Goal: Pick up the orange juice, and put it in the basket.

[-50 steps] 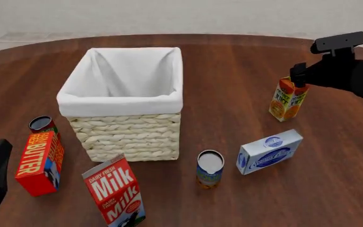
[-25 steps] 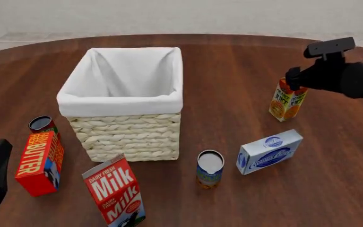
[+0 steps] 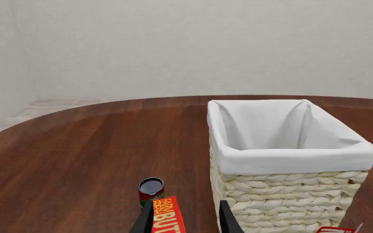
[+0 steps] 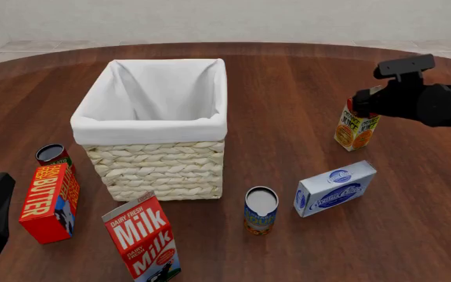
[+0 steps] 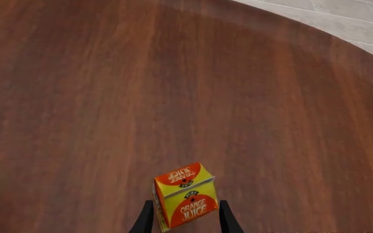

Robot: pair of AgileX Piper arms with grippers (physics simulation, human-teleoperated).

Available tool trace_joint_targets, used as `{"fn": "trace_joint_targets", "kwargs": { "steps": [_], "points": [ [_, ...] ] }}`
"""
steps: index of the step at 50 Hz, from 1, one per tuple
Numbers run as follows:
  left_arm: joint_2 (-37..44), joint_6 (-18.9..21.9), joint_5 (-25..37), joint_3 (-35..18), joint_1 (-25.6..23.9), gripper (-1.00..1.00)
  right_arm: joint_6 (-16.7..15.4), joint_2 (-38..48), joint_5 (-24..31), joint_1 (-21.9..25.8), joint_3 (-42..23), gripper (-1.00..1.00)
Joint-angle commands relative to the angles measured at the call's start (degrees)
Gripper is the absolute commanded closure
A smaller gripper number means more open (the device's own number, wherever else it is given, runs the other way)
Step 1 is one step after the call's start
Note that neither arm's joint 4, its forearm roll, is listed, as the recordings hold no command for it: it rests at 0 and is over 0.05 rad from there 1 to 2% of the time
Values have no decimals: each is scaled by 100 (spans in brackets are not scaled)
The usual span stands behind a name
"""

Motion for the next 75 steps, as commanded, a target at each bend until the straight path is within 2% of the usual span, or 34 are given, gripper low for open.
{"fn": "trace_joint_targets", "kwargs": {
  "steps": [1, 56, 57, 75],
  "points": [
    [0, -1, 0, 0, 0, -100, -47, 27, -34, -83, 30, -100],
    [0, 0, 0, 0, 0, -100, 43, 548, -318, -67, 16, -100],
    [0, 0, 0, 0, 0, -100, 46, 542, -328, -68, 24, 100],
    [0, 0, 0, 0, 0, -100, -6, 366, -262, 27, 19, 100]
  ]
}}
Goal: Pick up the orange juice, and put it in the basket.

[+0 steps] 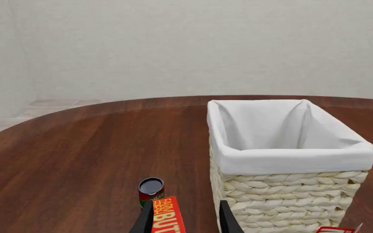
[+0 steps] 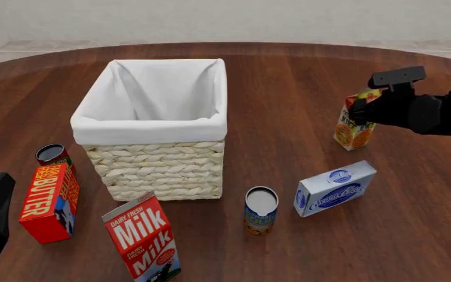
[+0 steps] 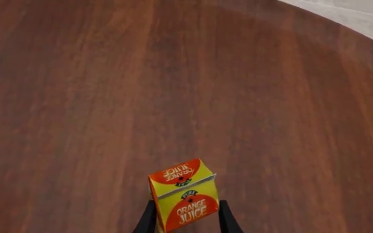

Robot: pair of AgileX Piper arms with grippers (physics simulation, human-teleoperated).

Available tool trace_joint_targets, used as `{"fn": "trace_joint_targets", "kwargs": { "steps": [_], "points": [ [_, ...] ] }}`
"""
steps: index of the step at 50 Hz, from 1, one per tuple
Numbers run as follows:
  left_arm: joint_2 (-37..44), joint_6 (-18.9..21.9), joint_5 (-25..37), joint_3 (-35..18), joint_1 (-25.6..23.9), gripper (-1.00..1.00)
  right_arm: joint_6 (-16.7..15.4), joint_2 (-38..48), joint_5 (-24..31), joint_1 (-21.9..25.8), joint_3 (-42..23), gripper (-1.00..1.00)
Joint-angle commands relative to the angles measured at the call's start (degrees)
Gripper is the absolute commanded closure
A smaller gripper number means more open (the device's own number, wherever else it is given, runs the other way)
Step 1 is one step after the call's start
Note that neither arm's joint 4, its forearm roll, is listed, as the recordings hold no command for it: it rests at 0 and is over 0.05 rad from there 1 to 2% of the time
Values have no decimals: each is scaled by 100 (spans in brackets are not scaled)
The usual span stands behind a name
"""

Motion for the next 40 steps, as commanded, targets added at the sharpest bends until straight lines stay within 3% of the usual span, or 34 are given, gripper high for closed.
{"fn": "trace_joint_targets", "kwargs": {
  "steps": [1, 28, 40],
  "points": [
    [0, 0, 0, 0, 1, -100, 94, -112, 83, 61, -6, 100],
    [0, 0, 0, 0, 1, -100, -220, -1556, 880, 297, -275, 100],
    [0, 0, 0, 0, 1, -100, -323, -2247, 1405, 678, -526, 100]
  ]
}}
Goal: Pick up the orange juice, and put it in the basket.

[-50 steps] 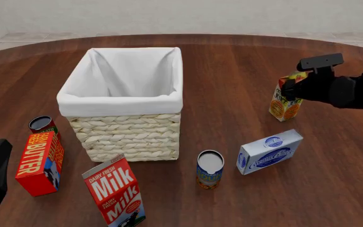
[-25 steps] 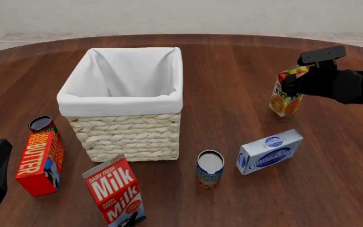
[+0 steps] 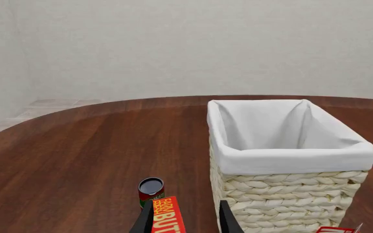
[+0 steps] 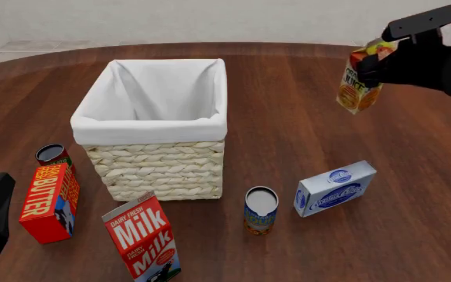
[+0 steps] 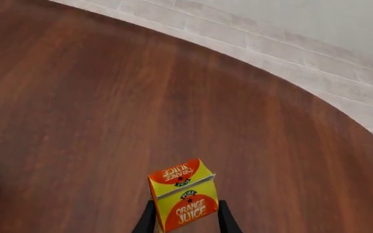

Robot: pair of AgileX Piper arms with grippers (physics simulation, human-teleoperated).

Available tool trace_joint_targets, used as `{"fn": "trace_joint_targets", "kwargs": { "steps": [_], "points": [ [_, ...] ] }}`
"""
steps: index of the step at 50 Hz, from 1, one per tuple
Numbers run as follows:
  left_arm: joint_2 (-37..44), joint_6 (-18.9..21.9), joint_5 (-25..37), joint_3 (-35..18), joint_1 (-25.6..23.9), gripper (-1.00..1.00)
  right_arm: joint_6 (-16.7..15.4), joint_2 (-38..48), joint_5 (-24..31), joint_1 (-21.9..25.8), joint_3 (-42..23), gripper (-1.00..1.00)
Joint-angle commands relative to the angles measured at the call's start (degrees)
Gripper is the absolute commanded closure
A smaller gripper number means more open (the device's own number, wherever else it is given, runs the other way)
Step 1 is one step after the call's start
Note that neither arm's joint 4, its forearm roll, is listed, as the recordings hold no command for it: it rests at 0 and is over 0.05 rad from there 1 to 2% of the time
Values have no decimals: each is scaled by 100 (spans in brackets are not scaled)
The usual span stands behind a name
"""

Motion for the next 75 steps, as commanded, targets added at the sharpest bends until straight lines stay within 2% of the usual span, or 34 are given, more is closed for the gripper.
{"fn": "trace_joint_targets", "kwargs": {
  "steps": [1, 16, 35, 47, 75],
  "points": [
    [0, 0, 0, 0, 0, -100, -40, -694, 436, 310, -252, 100],
    [0, 0, 0, 0, 0, -100, -118, -1242, 861, 883, -494, 100],
    [0, 0, 0, 0, 0, -100, -289, -1754, 1310, 2216, -744, 100],
    [0, 0, 0, 0, 0, -100, -314, -1708, 1479, 2796, -1158, 100],
    [0, 0, 0, 0, 0, -100, -454, -1055, 1463, 3961, -1917, 100]
  ]
}}
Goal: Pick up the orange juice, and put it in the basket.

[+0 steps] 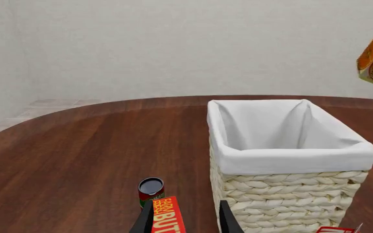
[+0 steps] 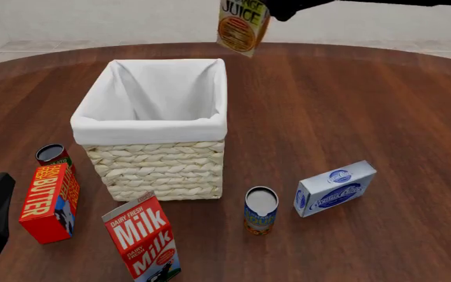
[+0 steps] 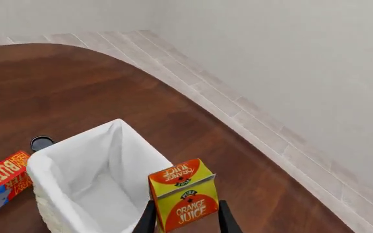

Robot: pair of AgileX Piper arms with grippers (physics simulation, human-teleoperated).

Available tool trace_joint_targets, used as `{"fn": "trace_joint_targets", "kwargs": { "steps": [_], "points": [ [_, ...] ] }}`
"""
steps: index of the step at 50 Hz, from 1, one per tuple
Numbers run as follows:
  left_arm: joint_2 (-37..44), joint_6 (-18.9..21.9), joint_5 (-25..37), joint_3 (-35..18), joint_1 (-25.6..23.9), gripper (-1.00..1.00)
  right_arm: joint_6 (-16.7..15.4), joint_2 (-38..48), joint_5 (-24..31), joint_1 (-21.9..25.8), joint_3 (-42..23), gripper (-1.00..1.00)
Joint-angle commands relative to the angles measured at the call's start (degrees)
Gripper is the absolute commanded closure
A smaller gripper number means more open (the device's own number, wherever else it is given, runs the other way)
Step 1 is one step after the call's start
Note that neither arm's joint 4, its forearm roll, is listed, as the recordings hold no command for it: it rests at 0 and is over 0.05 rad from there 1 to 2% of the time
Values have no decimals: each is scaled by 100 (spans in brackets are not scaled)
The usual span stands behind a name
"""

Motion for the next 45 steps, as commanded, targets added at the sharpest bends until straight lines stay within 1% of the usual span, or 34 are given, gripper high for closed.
{"fn": "trace_joint_targets", "kwargs": {
  "steps": [1, 4, 23, 32, 45],
  "points": [
    [0, 0, 0, 0, 0, -100, 91, 244, -23, 439, -331, 100],
    [0, 0, 0, 0, 0, -100, 121, 375, -63, 612, -370, 100],
    [0, 0, 0, 0, 0, -100, 235, 816, -266, 1107, -436, 100],
    [0, 0, 0, 0, 0, -100, 298, 1170, -413, 1179, -524, 100],
    [0, 0, 0, 0, 0, -100, 472, 1841, -559, 1113, -736, 100]
  ]
}}
